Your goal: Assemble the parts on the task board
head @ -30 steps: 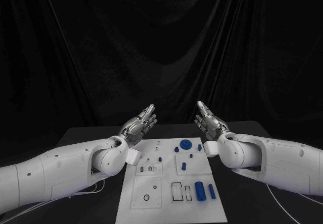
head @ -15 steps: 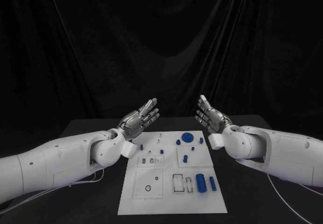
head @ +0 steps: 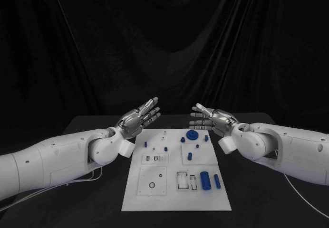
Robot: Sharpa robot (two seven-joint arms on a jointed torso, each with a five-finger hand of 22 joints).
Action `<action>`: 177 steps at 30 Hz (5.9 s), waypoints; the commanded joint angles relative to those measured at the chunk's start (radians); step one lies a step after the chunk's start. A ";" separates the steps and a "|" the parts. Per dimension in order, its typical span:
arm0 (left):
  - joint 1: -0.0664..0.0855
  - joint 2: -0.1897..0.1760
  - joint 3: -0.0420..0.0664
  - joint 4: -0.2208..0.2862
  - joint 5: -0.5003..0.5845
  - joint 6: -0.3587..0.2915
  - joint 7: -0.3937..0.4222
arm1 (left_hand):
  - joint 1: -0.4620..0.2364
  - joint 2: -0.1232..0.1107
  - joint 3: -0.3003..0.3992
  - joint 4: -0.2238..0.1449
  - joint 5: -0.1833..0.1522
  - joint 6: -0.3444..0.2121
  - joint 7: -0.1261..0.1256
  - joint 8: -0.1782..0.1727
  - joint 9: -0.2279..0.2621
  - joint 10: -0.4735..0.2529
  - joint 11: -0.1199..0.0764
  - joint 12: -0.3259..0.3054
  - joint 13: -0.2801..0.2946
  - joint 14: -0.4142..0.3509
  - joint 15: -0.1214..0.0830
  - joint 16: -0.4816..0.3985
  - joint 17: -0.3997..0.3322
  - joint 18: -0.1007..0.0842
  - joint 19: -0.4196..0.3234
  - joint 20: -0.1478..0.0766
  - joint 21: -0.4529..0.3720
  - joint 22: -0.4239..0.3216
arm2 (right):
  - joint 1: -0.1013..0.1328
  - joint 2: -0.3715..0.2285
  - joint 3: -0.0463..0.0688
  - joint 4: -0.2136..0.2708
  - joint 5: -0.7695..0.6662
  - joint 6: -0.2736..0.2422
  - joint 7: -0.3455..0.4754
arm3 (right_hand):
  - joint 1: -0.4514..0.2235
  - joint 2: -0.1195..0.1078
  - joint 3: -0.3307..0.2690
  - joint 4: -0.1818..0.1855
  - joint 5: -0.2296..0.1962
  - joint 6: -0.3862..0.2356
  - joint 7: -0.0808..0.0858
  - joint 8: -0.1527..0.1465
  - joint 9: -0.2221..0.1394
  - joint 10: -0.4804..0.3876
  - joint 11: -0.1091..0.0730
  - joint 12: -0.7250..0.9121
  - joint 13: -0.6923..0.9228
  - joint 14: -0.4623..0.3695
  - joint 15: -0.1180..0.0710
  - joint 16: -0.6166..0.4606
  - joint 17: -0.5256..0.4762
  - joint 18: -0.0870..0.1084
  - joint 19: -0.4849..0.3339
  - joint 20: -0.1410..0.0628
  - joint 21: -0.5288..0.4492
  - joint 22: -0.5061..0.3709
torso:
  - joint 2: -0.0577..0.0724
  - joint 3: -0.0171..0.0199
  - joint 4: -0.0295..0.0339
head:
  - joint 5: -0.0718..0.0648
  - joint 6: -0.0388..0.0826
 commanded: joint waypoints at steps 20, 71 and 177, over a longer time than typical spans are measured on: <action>0.014 -0.075 0.002 0.063 -0.066 0.089 -0.069 | 0.161 -0.005 0.044 -0.001 0.182 0.088 0.034 0.031 0.010 0.026 0.038 0.022 0.010 0.001 0.009 -0.007 -0.001 0.039 -0.001 0.071 -0.006 -0.002 | 0.162 0.001 0.001 -0.040 -1.093 0.005 -0.251 | 0.217 -0.014 0.051 -0.156 -0.027 0.185 -0.007 0.008 0.012 0.233 -0.015 0.090 0.011 0.444 -0.120 0.067 0.029 0.034 0.466 -0.078 0.012 -0.029 | 0.025 -0.0077 0.0042 | -0.006 -0.096; 0.054 -0.179 0.002 0.195 -0.097 0.119 -0.072 | 0.218 0.017 0.082 -0.019 0.282 0.104 0.066 0.035 0.014 0.019 0.069 0.022 0.009 0.001 0.059 -0.007 -0.001 0.036 -0.001 0.115 -0.006 -0.002 | 0.140 0.018 0.001 -0.044 -1.986 -0.084 -0.181 | 0.122 -0.188 0.375 -0.188 -0.208 0.472 0.001 -0.027 0.025 0.572 -0.097 -0.138 0.012 0.858 -0.289 0.630 0.459 0.031 0.780 -0.254 0.486 0.348 | 0.166 -0.0383 0.1158 | -0.105 -0.043; 0.053 -0.195 0.001 0.192 -0.097 0.096 -0.021 | 0.240 0.005 0.150 -0.137 0.413 0.134 0.069 0.060 0.017 0.040 0.080 0.067 0.019 0.007 0.062 0.000 0.003 0.038 0.004 0.122 -0.003 0.001 | 0.106 0.302 0.001 -0.367 -1.873 -0.220 -0.056 | 0.234 -0.197 0.630 -0.209 -0.180 0.706 0.046 0.013 0.093 0.911 -0.090 -0.227 0.012 0.835 -0.258 0.767 0.610 0.009 0.694 -0.223 0.691 0.650 | 0.164 -0.0475 0.1382 | -0.099 -0.045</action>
